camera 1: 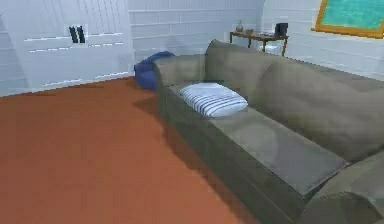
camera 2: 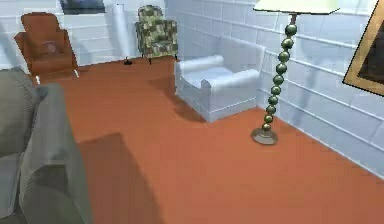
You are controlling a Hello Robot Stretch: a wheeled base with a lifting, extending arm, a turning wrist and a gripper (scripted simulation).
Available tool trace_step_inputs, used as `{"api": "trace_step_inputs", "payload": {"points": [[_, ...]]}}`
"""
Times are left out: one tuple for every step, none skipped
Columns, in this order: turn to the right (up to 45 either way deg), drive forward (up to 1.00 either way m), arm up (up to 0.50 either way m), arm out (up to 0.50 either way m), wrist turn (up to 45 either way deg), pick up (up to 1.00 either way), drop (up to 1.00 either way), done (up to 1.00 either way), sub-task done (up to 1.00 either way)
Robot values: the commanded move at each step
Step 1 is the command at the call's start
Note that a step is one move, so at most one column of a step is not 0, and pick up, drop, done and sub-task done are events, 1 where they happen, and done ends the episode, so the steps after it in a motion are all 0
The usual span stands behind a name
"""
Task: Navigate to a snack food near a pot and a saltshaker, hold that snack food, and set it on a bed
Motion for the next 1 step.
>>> {"api": "trace_step_inputs", "payload": {"points": [[45.0,0.0,0.0,0.0,0.0,0.0,0.0,0.0,0.0]]}}
